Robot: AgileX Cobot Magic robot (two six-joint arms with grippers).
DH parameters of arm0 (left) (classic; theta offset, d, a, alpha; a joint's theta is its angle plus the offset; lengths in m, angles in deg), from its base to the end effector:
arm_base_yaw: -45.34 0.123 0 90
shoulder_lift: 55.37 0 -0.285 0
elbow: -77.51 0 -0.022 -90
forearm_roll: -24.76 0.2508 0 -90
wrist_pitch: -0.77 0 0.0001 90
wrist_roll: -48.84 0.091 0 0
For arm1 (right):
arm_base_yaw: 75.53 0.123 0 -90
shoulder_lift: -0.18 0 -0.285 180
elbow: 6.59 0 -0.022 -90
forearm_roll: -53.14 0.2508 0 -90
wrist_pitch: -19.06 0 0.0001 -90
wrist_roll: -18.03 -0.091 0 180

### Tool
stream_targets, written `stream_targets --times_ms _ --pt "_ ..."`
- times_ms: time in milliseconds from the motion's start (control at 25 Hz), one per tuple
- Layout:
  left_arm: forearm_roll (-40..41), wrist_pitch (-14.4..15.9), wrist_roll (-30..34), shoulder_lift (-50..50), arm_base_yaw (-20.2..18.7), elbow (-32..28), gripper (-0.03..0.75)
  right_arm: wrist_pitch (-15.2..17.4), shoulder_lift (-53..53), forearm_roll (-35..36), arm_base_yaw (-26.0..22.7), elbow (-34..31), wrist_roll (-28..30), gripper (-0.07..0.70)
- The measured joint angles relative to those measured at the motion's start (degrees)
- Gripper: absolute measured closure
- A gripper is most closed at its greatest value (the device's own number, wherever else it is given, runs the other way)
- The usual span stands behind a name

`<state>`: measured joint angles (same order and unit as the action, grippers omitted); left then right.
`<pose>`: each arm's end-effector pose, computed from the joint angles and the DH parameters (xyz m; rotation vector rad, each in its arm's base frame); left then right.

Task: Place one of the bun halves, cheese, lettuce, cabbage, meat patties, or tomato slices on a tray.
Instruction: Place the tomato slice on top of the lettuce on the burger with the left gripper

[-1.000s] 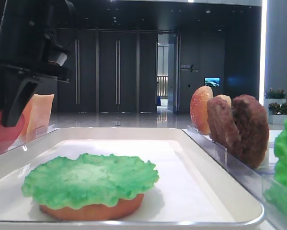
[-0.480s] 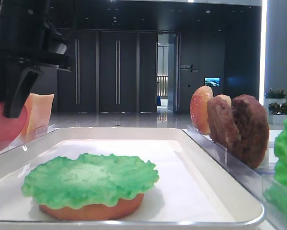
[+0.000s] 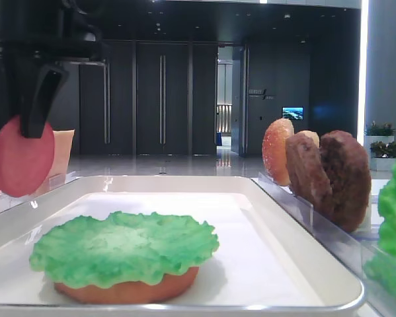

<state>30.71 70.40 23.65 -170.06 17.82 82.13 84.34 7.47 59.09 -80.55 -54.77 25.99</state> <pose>0.3257 -0.1597 0.2260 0.1183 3.0886 0.1315 -0.0099 0.0095 0.2732 -0.0647 2.1018 -0.0107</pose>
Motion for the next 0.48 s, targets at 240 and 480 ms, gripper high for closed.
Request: stream_targets --times_ms 240,480 --pt "-0.9 0.0 0.1 2.7 -0.2 0.0 0.657 0.0 0.0 0.0 0.0 0.0 0.0 0.131" --pt "-2.4 0.0 0.5 6.8 -0.2 0.0 0.657 0.0 0.0 0.0 0.0 0.0 0.0 0.131"
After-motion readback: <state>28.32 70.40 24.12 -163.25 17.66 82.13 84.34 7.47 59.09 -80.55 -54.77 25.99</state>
